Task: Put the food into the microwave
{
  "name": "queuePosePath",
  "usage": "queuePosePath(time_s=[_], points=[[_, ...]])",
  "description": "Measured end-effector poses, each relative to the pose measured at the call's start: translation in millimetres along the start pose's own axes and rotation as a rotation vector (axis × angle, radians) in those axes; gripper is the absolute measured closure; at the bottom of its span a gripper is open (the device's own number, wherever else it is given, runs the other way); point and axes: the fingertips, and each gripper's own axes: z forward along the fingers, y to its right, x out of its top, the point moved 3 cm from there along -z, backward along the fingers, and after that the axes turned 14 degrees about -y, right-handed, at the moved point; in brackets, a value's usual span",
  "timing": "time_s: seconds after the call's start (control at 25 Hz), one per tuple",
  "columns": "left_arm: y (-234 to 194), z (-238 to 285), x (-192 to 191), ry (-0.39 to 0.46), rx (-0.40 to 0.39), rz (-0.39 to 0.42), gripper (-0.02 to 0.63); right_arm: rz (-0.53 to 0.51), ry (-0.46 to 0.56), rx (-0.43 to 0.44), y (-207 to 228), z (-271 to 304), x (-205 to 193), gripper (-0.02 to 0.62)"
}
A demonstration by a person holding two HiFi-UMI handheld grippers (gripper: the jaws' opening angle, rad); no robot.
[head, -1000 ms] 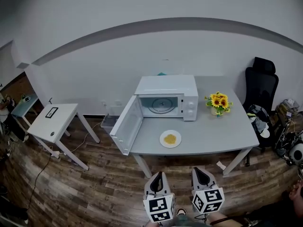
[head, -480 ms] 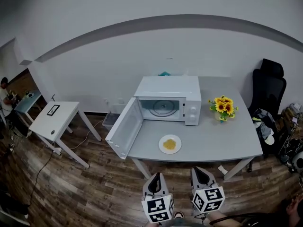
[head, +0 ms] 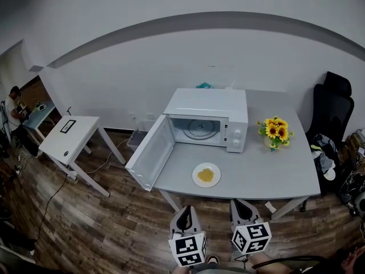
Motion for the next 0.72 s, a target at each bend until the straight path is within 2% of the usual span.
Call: queuePosePath(time_s=[0.4,0.72], points=[[-7.1,24.3,5.1,-0.021,0.001,0.007,0.609,0.015,-0.024,0.002,14.1,21.4,3.1,0.58],[-17.5,68.9,21.8,-0.017,-0.032,0.018,0.609,0.001,-0.029,-0.006,20.4,64.9,17.9,0.58]])
